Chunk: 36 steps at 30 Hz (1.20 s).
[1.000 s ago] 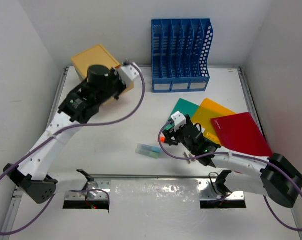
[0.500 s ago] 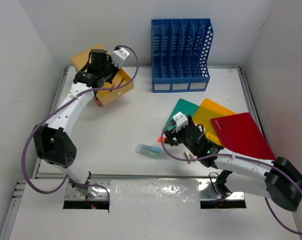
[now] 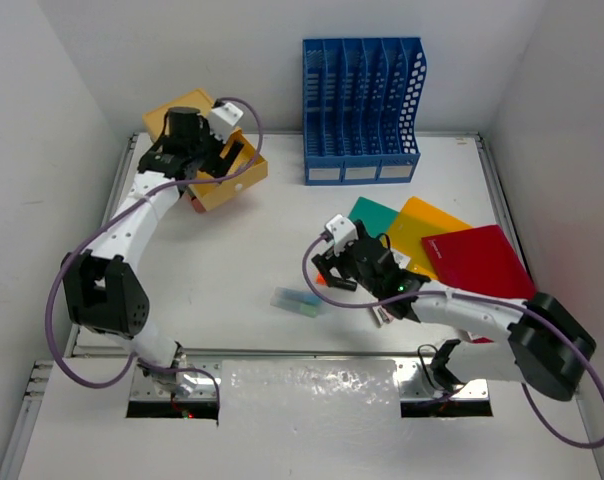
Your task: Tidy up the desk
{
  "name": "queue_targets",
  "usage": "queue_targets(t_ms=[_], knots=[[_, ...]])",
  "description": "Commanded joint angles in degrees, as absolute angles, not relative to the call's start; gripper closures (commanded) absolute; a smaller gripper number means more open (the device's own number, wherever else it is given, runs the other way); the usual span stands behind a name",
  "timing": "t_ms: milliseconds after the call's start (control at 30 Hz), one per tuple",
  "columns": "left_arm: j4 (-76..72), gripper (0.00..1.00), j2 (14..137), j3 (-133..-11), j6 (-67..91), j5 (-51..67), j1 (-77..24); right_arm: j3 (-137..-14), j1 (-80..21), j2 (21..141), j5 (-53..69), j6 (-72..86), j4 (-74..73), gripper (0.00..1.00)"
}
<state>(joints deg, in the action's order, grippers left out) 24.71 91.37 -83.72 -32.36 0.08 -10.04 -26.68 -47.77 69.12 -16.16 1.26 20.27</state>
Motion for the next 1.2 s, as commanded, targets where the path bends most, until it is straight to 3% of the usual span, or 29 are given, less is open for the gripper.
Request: queue_targets(t_ms=[0, 67, 167, 200, 300, 333, 433, 767, 1167], knots=[[20.6, 0.17, 85.2, -86.7, -29.8, 1.2, -9.1, -35.2, -47.7, 73.4, -10.5, 0.4, 23.2, 0.10], [18.9, 0.17, 84.6, -88.1, -27.7, 0.3, -8.1, -38.5, -47.6, 76.5, -6.1, 0.4, 25.9, 0.13], [17.0, 0.19, 87.0, -93.4, -22.3, -1.1, -3.7, -45.9, -47.7, 84.1, -1.3, -1.5, 30.3, 0.27], [18.2, 0.20, 90.1, -97.3, -19.9, -0.8, -1.3, -50.0, -47.6, 88.0, -0.2, -1.5, 31.2, 0.40], [21.8, 0.20, 95.7, -104.3, -17.2, -0.6, 1.6, -58.6, -47.5, 94.0, 0.9, -0.9, 33.9, 0.62], [22.0, 0.20, 98.9, -104.9, -17.0, -1.1, 1.7, -60.5, -47.3, 98.1, 1.1, -0.6, 34.9, 0.78], [20.8, 0.20, 103.3, -106.5, -15.4, -2.9, 2.4, -68.9, -46.8, 106.0, 0.5, -0.4, 34.8, 0.99], [20.8, 0.21, 113.5, -114.1, -13.9, -0.3, 5.1, -86.3, -44.7, 122.1, 1.3, 4.7, 36.0, 1.00], [18.1, 0.26, 115.0, -109.0, -18.7, 5.7, 5.2, -108.0, -43.3, 138.3, 6.2, 9.0, 40.2, 1.00]])
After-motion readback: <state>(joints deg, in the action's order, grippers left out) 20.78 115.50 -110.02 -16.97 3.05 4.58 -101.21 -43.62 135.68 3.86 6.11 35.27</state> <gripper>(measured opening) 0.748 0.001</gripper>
